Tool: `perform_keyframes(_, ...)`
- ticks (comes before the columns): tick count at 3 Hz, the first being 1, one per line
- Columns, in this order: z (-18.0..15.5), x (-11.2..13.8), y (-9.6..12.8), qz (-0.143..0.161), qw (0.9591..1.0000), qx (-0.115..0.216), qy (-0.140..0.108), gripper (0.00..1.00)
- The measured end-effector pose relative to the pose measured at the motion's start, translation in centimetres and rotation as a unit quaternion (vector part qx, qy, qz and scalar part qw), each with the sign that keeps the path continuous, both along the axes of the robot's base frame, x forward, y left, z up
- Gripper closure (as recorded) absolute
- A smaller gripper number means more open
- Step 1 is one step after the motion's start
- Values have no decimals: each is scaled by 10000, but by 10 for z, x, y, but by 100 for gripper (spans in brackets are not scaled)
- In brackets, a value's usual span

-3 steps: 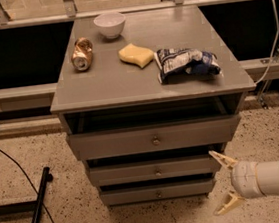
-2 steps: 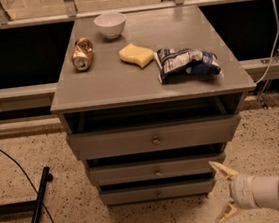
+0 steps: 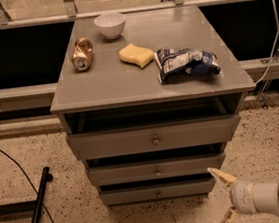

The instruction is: Open bottom drawer

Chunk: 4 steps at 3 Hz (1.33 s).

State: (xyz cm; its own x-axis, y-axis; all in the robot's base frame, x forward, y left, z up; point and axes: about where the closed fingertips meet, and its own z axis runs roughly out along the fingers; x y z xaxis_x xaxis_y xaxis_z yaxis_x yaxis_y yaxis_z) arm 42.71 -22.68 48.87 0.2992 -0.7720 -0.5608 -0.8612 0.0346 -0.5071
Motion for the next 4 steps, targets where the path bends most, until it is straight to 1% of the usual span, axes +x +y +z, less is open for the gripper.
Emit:
perform_keyframes(1, 0, 0, 0, -7, 10000, 1, 4, 0)
perform_keyframes(2, -20, 4, 5, 63, 9997, -207, 128, 0)
perform_keyframes(3, -72, 8, 6, 149, 9969, -658, 401, 0)
perform_keyframes(4, -129, 21, 0, 140, 9935, -978, 570, 0)
